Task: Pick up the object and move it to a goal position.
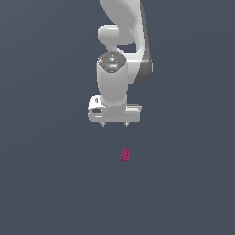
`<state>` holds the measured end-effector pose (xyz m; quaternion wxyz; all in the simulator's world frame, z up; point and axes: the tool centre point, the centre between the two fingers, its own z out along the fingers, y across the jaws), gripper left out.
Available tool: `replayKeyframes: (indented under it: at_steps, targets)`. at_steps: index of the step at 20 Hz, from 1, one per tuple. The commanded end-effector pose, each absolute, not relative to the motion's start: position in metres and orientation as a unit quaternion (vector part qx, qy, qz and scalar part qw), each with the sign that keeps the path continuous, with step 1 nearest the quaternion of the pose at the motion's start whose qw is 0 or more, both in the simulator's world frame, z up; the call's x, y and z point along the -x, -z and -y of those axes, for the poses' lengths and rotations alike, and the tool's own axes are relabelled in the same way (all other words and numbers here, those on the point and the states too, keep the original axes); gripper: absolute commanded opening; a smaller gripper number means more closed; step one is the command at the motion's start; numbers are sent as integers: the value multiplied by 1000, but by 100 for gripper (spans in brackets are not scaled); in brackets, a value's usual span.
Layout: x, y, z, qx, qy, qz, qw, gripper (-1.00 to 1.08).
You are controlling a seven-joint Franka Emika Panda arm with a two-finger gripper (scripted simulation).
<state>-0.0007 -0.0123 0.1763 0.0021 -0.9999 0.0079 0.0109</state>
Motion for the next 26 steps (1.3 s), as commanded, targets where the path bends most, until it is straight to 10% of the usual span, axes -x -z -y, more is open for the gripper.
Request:
replayKeyframes:
  at_steps: [1, 26]
  targets:
    - [1, -176, 12, 1000, -11, -8, 2, 100]
    - [-27, -133, -23, 1000, -10, -10, -2, 100]
